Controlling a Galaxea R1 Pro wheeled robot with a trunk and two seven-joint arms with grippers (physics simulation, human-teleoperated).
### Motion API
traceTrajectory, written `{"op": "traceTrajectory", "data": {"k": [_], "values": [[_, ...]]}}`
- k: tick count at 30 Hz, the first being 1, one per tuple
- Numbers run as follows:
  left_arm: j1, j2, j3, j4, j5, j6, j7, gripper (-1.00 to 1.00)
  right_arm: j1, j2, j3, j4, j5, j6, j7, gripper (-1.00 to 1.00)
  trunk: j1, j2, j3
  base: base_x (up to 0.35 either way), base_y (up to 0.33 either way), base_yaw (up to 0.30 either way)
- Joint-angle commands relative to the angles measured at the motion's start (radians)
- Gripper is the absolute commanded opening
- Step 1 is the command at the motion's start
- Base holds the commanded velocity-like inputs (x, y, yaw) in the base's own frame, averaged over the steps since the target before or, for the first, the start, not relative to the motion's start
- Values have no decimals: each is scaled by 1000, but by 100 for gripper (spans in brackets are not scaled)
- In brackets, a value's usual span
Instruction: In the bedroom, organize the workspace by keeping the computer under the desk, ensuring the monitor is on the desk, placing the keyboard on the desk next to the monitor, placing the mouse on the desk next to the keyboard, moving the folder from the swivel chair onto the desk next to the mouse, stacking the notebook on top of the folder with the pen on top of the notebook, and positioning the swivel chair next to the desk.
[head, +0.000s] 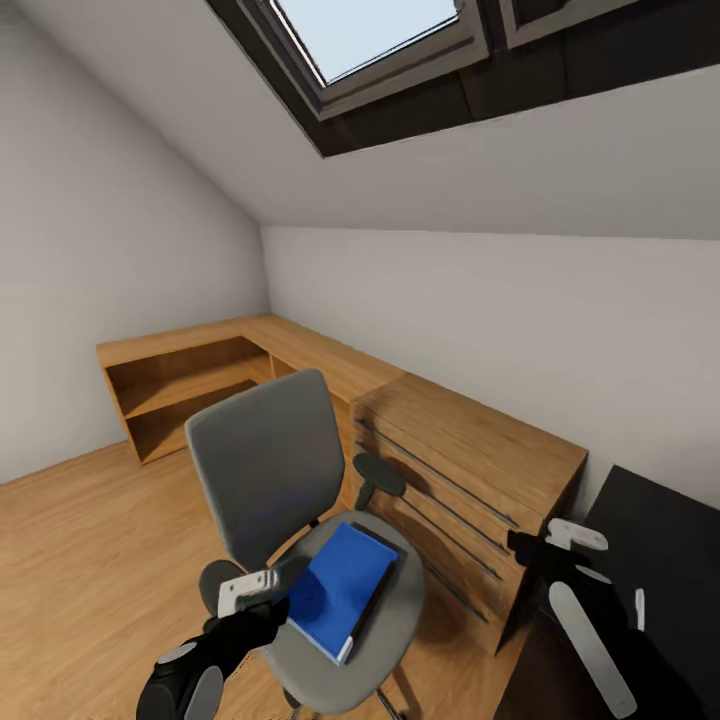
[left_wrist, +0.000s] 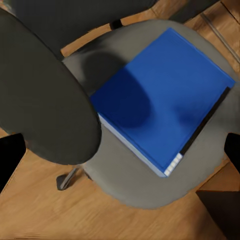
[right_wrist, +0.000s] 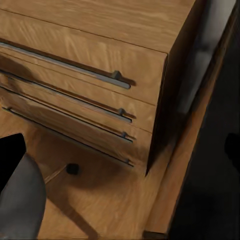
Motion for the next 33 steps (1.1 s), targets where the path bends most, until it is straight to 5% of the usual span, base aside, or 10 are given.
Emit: {"op": "traceTrajectory", "data": {"k": [1,13,25,33], "values": [[-1,0,5,-1,11,3,9,100,-1,-1,6,-1,-9,1,-10,100,0,-1,-1,0,0,279],[-1,0,96,-3,12,5,7,100,-1,-1,80,4,-7,0,-9,100,0,-1,-1,0,0,279],[-1,0,185,-4,14,6,7,100,-1,-1,86,5,20,0,-7,100,0,-1,-1,0,0,279],[-1,0,201,-10,15,6,7,100,-1,-1,88,5,23,0,-5,100,0,-1,-4,0,0,240]]}}
